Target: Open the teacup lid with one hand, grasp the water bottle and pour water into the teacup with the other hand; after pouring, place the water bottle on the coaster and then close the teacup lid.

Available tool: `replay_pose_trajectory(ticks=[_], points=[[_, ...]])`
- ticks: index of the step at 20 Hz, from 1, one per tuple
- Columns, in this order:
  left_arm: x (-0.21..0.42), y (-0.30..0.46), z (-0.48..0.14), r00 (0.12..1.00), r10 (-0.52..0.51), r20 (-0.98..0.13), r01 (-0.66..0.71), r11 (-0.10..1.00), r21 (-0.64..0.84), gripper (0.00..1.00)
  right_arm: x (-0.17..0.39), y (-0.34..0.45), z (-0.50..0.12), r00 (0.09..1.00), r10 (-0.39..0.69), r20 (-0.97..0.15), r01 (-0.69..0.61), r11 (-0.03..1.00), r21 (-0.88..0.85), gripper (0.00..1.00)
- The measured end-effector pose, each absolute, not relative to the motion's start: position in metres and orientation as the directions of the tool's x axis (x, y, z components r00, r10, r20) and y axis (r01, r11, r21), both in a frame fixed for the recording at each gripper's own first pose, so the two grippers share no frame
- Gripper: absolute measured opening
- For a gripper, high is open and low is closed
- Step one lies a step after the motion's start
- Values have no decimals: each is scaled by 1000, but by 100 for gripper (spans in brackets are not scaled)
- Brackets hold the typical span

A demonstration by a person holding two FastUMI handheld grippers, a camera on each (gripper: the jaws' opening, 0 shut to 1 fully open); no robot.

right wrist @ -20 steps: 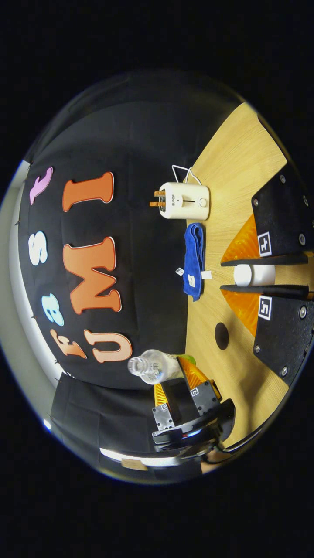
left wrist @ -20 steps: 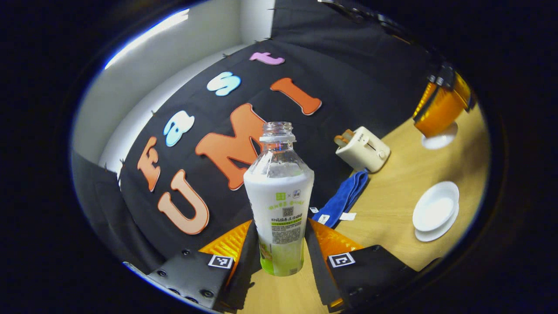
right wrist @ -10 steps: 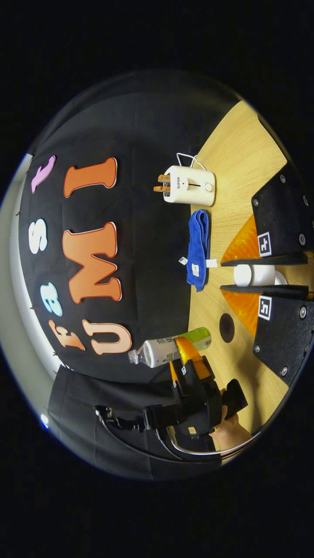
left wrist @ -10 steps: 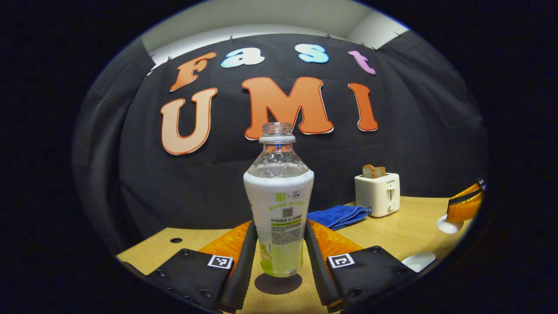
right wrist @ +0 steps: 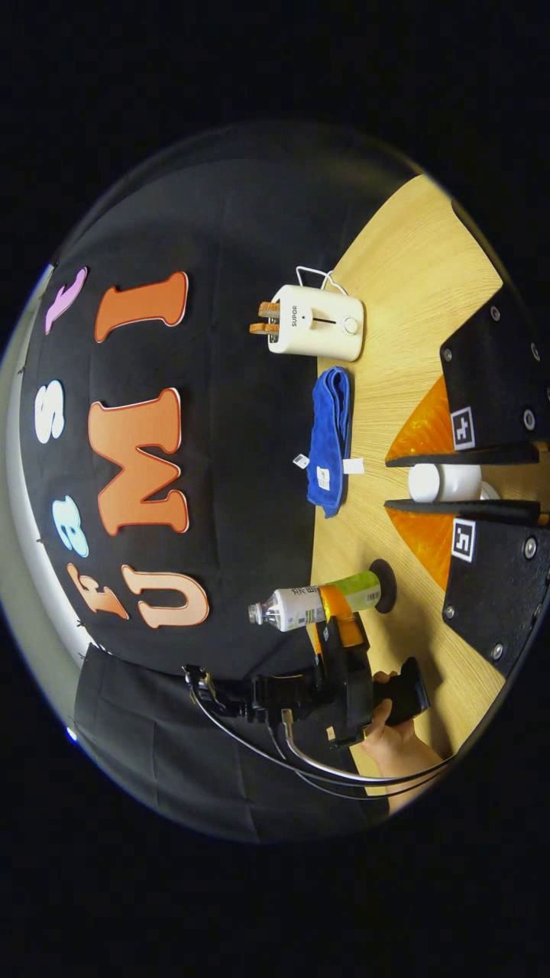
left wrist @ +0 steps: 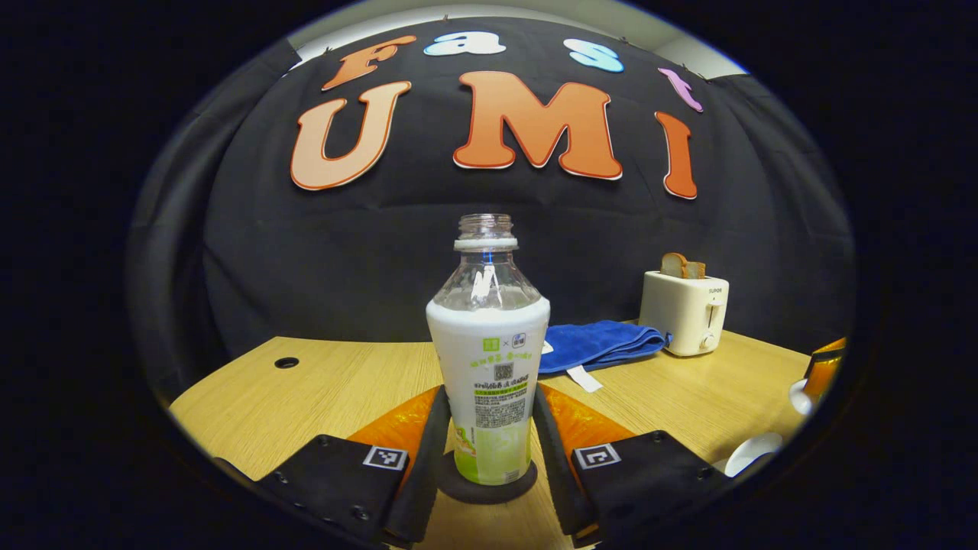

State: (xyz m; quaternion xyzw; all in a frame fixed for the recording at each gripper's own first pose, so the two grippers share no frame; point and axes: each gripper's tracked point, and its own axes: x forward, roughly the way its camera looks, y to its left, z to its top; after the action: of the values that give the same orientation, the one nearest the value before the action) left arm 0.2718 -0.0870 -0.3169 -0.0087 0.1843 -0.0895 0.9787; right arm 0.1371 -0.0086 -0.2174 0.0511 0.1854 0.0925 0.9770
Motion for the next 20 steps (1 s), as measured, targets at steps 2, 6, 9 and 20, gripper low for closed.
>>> replay_pose_trajectory(ticks=[2, 6, 9, 20], points=[[273, -83, -325, 907, -175, -383, 163, 985, -64, 63, 137, -6, -220, 910, 204, -362, -166, 977, 133, 18], [272, -83, -332, 896, -180, -406, 164, 984, -75, 65, 137, 1, -223, 902, 214, -374, -176, 975, 135, 18], [271, -83, -335, 893, -181, -412, 166, 983, -73, 63, 136, 5, -226, 897, 218, -384, -182, 975, 129, 18], [255, -77, -344, 866, -198, -460, 167, 980, -108, 87, 131, 21, -246, 880, 243, -409, -191, 968, 164, 18]])
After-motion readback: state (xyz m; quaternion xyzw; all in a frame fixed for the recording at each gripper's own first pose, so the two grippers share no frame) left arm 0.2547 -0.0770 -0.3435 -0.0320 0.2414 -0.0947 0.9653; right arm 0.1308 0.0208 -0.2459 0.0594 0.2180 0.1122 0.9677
